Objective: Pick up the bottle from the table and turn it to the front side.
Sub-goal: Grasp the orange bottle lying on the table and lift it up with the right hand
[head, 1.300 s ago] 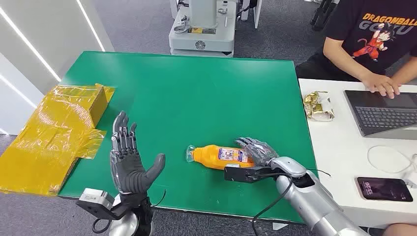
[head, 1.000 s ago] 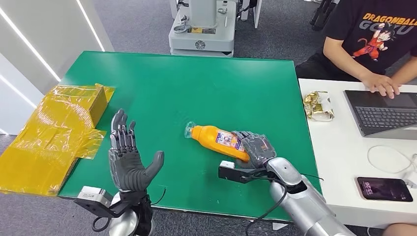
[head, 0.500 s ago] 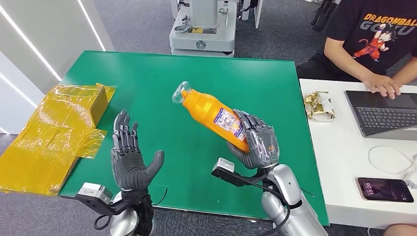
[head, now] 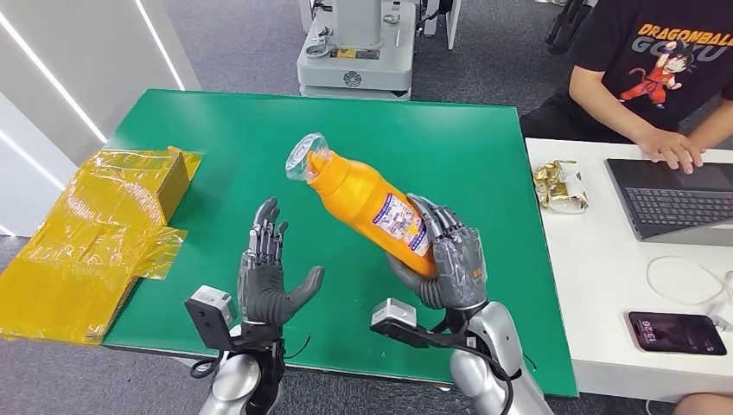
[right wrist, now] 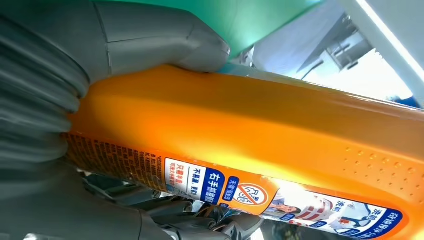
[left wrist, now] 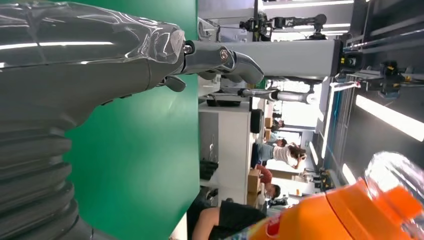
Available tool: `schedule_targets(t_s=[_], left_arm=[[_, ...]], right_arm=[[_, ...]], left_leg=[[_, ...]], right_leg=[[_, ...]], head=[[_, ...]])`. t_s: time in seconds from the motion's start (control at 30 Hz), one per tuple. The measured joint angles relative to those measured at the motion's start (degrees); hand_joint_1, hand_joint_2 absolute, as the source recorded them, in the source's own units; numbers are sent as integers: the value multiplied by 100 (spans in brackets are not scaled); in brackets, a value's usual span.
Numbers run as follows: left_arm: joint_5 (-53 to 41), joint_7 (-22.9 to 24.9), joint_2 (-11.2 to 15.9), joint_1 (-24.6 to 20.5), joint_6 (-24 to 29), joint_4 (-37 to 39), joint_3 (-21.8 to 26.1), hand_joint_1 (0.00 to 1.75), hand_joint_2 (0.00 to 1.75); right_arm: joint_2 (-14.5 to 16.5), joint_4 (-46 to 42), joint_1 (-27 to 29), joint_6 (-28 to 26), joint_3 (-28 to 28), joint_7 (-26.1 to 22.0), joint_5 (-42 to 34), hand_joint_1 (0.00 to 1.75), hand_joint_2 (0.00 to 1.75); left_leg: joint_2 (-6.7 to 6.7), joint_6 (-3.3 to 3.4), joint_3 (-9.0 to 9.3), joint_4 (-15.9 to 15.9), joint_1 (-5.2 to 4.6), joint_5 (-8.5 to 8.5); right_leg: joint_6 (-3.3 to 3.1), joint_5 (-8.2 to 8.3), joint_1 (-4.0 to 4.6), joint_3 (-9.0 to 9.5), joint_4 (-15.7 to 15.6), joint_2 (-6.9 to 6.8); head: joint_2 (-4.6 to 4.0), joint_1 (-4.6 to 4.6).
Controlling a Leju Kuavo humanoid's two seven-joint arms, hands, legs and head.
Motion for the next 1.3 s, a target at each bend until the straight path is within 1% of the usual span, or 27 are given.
schedule_targets(t_s=[0.13,0.3,0.57,0.7,1.07,1.1,1.2,1.23,1.3], left_arm=[[-1,11,38,-36,-43,58,-43,0,175],[8,9,82,-116,-68,93,-97,0,175],[72,3,108,-291,-69,168,-133,0,175],[111,-9,114,-385,-67,234,-142,0,175],[108,24,128,-468,-48,263,-140,0,175],[112,27,133,-470,-42,263,-139,5,175],[129,26,139,-473,-36,263,-139,134,175],[139,20,140,-473,-40,263,-139,173,175],[161,1,142,-473,-56,263,-139,175,175]], right_arm=[[1,17,-6,302,61,-78,-104,175,175],[14,225,-103,872,230,-228,-237,175,175],[60,617,-311,1338,512,-434,-311,175,175],[95,749,-339,1448,619,-470,-338,175,175],[112,813,-336,1650,653,-439,-349,175,175],[112,813,-335,1662,653,-431,-341,175,175],[112,814,-333,1703,653,-405,-322,175,175],[112,815,-332,1713,653,-387,-314,175,175],[112,816,-331,1716,653,-347,-292,175,175]], left_leg=[[0,0,-1,0,0,0],[-1,1,-1,0,0,1],[-2,1,-1,0,0,1],[-1,1,-1,0,0,1],[0,1,1,1,0,1],[0,1,1,1,0,1],[0,1,1,1,0,1],[0,1,1,1,0,1],[0,1,0,1,0,1]], right_leg=[[0,0,0,0,0,0],[0,0,0,1,1,-1],[0,0,0,1,2,-1],[0,0,0,1,1,-1],[0,0,0,0,1,0],[0,0,0,0,1,0],[0,0,0,0,1,0],[0,0,0,0,1,0],[0,0,0,0,1,0]], head=[[0,1],[0,0],[0,1],[0,0],[0,-1],[0,-1],[0,-1],[0,-1],[0,0]])
